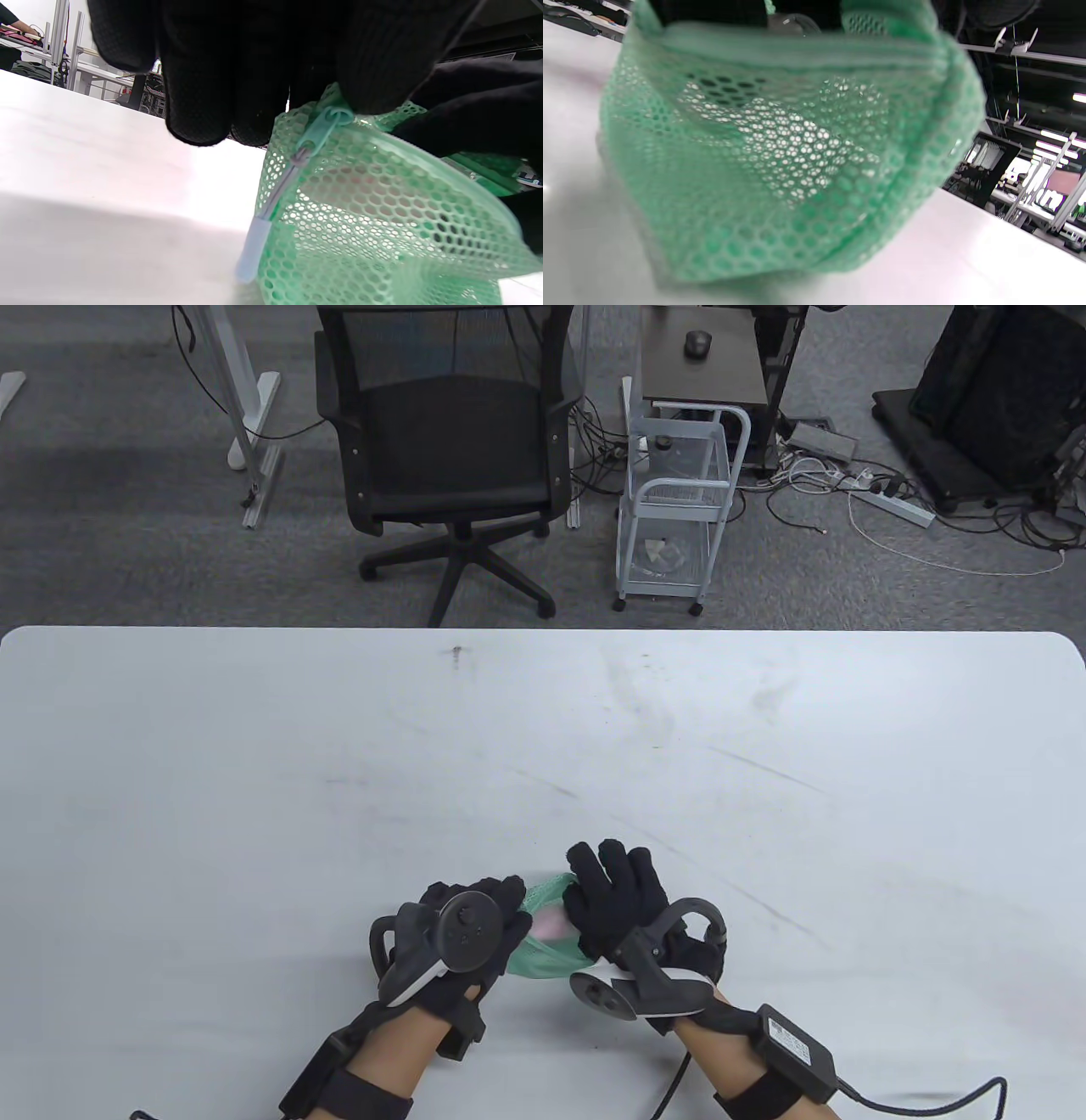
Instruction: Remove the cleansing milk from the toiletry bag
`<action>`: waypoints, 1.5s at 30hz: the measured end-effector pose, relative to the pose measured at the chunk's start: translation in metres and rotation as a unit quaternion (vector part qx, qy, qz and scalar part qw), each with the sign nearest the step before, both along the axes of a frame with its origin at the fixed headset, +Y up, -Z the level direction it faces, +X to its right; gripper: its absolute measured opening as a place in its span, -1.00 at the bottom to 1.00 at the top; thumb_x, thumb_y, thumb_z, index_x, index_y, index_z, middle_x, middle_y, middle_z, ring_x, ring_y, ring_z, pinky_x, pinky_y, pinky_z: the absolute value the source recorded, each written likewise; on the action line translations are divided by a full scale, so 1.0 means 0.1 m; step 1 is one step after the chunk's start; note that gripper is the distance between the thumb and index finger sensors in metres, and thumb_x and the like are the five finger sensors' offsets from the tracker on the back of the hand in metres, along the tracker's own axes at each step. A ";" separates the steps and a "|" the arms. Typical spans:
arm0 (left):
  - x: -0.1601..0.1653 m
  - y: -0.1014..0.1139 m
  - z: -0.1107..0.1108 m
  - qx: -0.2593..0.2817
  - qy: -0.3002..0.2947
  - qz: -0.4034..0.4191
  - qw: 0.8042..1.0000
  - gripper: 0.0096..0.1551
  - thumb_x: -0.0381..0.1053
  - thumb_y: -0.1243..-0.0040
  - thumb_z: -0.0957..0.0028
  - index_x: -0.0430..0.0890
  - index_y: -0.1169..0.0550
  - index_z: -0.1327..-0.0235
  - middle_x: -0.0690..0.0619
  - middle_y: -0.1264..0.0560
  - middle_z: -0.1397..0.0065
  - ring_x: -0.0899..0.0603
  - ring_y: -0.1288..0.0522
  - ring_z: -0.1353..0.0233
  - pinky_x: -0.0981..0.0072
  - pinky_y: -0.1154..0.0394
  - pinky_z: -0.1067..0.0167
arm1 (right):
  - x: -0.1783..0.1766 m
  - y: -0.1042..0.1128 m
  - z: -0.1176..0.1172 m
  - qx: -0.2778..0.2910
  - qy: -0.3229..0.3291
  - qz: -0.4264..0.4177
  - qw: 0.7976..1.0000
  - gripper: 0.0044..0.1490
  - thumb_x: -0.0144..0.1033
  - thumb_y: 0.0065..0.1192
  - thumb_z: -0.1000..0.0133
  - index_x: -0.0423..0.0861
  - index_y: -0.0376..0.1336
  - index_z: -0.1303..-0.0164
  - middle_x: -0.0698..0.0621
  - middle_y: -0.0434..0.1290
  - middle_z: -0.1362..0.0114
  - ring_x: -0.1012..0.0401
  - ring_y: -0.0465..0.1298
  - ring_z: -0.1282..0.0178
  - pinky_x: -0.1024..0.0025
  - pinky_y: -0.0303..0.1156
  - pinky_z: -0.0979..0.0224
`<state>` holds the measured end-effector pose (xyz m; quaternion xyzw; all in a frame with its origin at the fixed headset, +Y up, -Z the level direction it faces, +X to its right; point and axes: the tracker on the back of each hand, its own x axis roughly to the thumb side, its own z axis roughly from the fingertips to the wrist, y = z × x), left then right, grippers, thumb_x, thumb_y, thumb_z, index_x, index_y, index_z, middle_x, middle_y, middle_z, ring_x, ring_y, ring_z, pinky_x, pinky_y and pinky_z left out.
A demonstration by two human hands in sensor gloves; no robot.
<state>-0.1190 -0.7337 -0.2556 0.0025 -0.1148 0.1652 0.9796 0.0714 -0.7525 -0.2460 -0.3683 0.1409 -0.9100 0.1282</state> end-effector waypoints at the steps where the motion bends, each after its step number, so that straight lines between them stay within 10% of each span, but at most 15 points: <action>1: -0.01 0.00 -0.01 0.001 0.003 0.001 1.000 -0.45 0.16 -0.40 -0.05 0.02 -0.67 -0.29 -0.09 -0.69 -0.40 -0.34 -0.69 -0.30 -0.35 -0.39 -0.39 | -0.01 0.01 0.01 0.007 0.003 0.001 1.000 -0.18 -0.08 0.58 -0.04 -0.22 0.36 -0.43 -0.39 0.13 -0.75 -0.51 0.22 -0.56 -0.49 0.16 -0.48; 22: -0.17 -0.01 -0.09 0.007 0.036 0.005 0.999 -0.52 0.12 -0.41 -0.05 0.02 -0.73 -0.20 -0.08 -0.72 -0.35 -0.34 -0.72 -0.26 -0.35 -0.40 -0.38 | 0.18 0.30 0.06 0.071 -0.010 -0.045 0.996 -0.19 -0.11 0.58 -0.04 -0.21 0.35 -0.44 -0.37 0.17 -0.74 -0.49 0.25 -0.56 -0.48 0.17 -0.49; 45: -0.22 -0.02 -0.08 0.000 0.035 0.009 0.999 -0.40 0.19 -0.42 -0.03 0.02 -0.65 -0.33 -0.10 -0.67 -0.43 -0.36 -0.67 -0.34 -0.36 -0.36 -0.40 | 1.02 0.45 -0.32 0.005 -0.221 -0.139 0.965 -0.19 -0.13 0.58 -0.07 -0.27 0.36 -0.45 -0.40 0.17 -0.74 -0.52 0.25 -0.54 -0.49 0.16 -0.48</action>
